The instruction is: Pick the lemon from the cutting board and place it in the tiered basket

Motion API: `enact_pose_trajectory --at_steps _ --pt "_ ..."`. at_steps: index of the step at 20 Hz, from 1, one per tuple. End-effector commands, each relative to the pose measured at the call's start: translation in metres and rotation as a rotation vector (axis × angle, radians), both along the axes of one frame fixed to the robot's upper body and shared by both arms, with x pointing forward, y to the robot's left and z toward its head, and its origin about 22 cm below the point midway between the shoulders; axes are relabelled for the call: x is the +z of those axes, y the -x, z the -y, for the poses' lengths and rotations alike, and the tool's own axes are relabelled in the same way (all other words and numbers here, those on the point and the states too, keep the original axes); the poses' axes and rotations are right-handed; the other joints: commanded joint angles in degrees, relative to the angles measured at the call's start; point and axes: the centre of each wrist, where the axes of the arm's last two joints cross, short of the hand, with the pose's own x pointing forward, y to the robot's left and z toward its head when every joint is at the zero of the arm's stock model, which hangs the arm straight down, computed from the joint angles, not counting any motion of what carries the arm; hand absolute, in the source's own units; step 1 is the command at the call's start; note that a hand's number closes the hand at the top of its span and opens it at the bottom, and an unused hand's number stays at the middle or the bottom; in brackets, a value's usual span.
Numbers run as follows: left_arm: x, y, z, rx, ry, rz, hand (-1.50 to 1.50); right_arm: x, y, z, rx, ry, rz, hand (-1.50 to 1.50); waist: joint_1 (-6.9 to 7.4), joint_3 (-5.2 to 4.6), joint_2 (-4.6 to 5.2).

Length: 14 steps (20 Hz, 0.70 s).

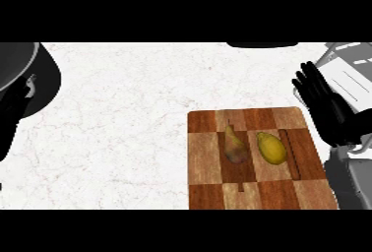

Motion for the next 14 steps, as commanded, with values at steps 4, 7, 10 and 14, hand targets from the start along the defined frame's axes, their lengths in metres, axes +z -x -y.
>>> enact_pose_trajectory --at_steps 4,7,10,14 --pt "-0.008 -0.012 0.065 -0.098 0.099 0.13 0.0 0.033 -0.033 0.012 0.317 -0.317 0.192 1.5 2.1 -1.18 0.44" --pt "-0.009 -0.013 0.07 -0.099 0.141 0.124 0.0 -0.027 -0.017 0.003 -0.067 -0.792 0.153 1.5 -2.87 1.13 1.23" --pt "-0.024 -0.011 0.127 -0.192 0.204 0.149 0.0 -0.025 -0.035 0.008 0.502 -0.533 -0.028 -1.5 2.48 -1.06 1.25" --pt "-0.032 -0.009 0.144 -0.185 0.207 0.156 0.0 -0.028 -0.035 0.043 0.735 -0.57 0.049 -1.5 1.86 -1.04 1.15"
